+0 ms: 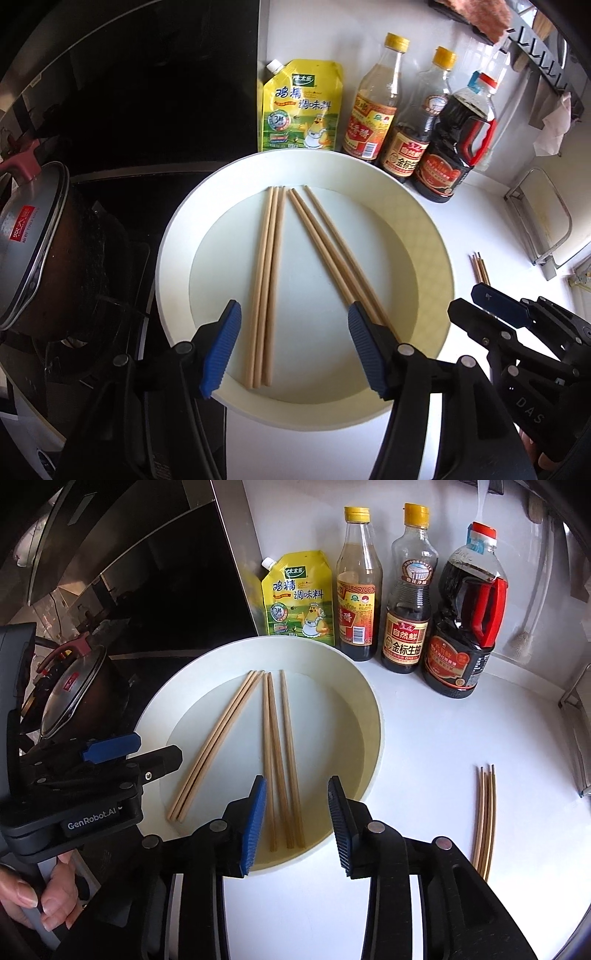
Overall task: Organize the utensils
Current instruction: 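Withdraw both open grippers from the basin toward the chopstick bundle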
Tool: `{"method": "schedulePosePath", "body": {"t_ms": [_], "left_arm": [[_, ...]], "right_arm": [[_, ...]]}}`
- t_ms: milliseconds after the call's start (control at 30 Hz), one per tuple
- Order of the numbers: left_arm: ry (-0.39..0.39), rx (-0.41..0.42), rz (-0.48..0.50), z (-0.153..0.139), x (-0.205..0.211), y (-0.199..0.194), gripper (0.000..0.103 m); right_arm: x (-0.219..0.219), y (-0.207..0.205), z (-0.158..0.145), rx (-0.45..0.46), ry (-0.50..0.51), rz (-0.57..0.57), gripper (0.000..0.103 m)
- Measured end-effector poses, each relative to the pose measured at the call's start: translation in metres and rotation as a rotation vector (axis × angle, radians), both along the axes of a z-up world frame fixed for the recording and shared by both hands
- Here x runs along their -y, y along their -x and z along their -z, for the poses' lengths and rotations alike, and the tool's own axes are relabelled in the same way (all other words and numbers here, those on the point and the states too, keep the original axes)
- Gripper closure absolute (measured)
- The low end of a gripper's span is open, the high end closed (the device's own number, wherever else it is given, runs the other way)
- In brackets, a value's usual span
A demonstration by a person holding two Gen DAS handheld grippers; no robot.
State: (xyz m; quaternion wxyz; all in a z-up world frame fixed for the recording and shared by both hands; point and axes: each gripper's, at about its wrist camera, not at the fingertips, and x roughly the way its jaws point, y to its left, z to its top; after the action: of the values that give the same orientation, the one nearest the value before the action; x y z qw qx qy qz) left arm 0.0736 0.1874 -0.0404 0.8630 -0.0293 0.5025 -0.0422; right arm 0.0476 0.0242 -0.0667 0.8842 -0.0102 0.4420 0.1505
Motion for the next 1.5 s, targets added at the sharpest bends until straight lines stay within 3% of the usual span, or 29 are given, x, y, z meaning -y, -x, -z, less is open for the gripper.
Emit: {"method": "schedulePosePath", "body": {"t_ms": [467,967,1500], "left_arm": [[0.013,0.021,0.019,-0.012,0.037,0.029,0.042],[0.019,-0.003,0.088,-0.01,0.11,0.05,0.042],[0.062,-0.077,0.194,0.022,0.19,0.061,0.034]], "right_arm": [[0.044,0.034,-0.006,0.011,-0.006,0.033,0.065],[0.123,0.056,-0.001,-0.005,-0.01,0.119,0.06],[0.216,0.065,0.045,-0.083,0.036,0.244,0.055]]}}
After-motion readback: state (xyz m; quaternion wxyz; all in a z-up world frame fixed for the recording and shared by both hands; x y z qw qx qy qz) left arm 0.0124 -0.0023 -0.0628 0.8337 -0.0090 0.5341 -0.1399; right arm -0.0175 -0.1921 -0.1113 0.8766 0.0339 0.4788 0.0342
